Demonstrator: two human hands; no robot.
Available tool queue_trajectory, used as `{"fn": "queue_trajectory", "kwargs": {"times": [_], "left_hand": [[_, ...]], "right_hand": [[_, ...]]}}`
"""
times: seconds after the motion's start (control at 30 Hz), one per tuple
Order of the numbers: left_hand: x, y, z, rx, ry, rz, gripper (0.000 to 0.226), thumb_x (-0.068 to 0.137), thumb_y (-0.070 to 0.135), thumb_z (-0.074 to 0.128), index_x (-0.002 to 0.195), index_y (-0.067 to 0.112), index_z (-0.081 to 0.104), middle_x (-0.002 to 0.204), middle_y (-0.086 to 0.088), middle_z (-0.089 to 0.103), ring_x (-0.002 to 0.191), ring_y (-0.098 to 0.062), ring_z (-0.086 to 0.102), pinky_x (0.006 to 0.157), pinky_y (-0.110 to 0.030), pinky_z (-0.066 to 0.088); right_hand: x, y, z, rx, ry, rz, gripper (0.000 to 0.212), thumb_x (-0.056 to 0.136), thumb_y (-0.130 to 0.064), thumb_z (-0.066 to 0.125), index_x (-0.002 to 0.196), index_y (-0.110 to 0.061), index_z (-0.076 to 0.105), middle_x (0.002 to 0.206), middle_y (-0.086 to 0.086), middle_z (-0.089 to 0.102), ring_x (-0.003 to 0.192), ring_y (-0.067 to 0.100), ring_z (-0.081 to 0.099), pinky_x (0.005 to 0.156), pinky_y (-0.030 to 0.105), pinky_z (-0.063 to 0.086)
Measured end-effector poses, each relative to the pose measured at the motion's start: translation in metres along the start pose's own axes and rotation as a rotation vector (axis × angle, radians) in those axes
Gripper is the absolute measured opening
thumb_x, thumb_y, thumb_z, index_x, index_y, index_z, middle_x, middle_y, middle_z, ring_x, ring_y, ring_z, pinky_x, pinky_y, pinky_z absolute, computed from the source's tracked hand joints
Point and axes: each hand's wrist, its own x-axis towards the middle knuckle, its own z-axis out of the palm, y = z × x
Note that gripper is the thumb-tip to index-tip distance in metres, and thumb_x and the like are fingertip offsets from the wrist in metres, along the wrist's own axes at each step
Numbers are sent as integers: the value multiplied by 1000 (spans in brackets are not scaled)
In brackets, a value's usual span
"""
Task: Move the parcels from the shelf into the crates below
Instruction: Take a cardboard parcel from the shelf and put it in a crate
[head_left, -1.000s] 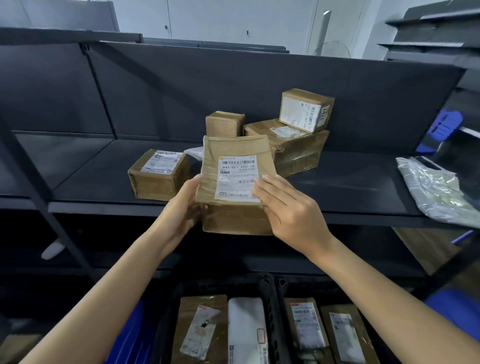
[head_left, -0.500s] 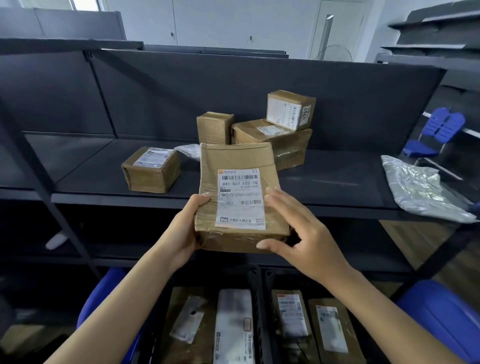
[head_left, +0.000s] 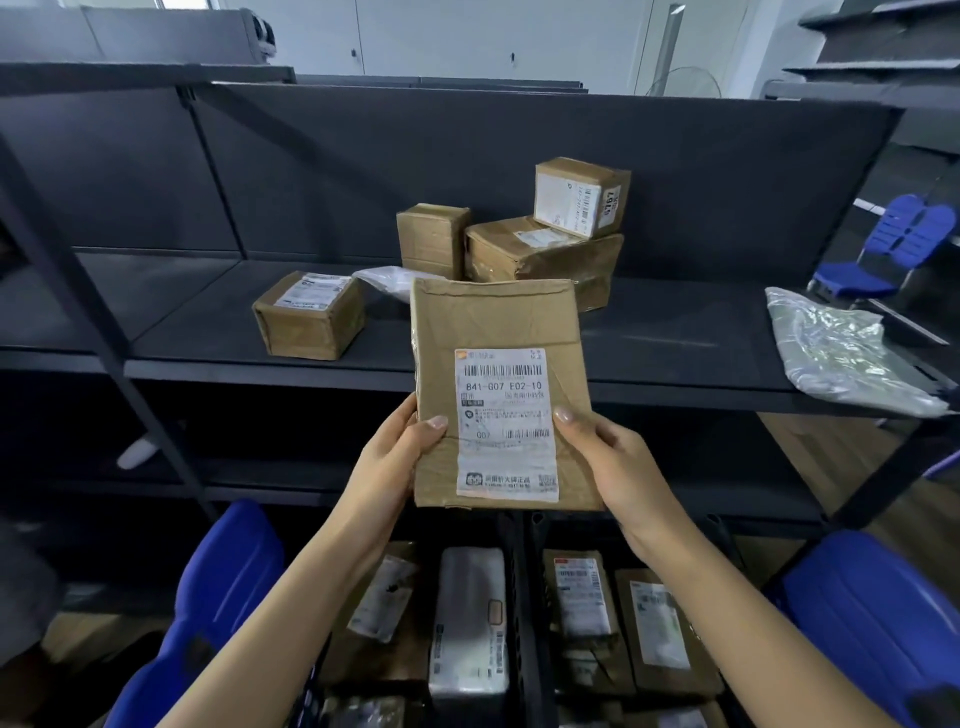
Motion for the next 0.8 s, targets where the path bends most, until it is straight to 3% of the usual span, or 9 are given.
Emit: {"fn": "queue_trajectory", "kwargs": {"times": [0.2, 0.37, 0.53, 0.7, 0.8], "left_hand": [[-18, -5, 4, 150, 80, 46, 33, 93, 15, 55, 125, 24, 61, 109, 3, 73, 98, -14, 70, 73, -20, 56], [-21, -7, 8, 144, 152, 40, 34, 87, 19, 65, 121, 22, 63, 105, 2, 74, 96, -15, 71, 77, -27, 58], [-19, -11, 2, 103, 156, -13, 41, 82, 21, 69, 123, 18, 62, 105, 2, 74, 95, -13, 71, 68, -18, 55], [-17, -20, 3, 97, 142, -63, 43, 80, 25, 70, 122, 19, 63, 107, 0, 74, 100, -18, 70, 81, -31, 54], [-16, -24, 4, 96, 128, -78, 43, 81, 23, 70, 123, 19, 62, 107, 1, 74, 100, -17, 70, 80, -30, 54]], "right_hand": [[-17, 20, 13, 67, 94, -33, 23, 82, -54, 54, 89, -44, 74, 99, -10, 75, 97, 9, 69, 89, 31, 51], [-29, 26, 19, 71, 113, -59, 23, 83, -54, 54, 91, -44, 73, 97, -14, 75, 92, 3, 70, 72, 11, 52], [-30, 29, 13, 81, 120, -50, 23, 79, -54, 59, 92, -41, 73, 98, -12, 75, 92, 5, 70, 74, 15, 54], [-30, 34, 6, 73, 132, -36, 31, 77, -54, 60, 99, -34, 71, 97, -13, 74, 90, 4, 70, 70, 12, 53], [-32, 37, 1, 40, 147, -14, 32, 76, -57, 58, 98, -36, 70, 97, -15, 74, 90, 2, 70, 70, 12, 53]]}}
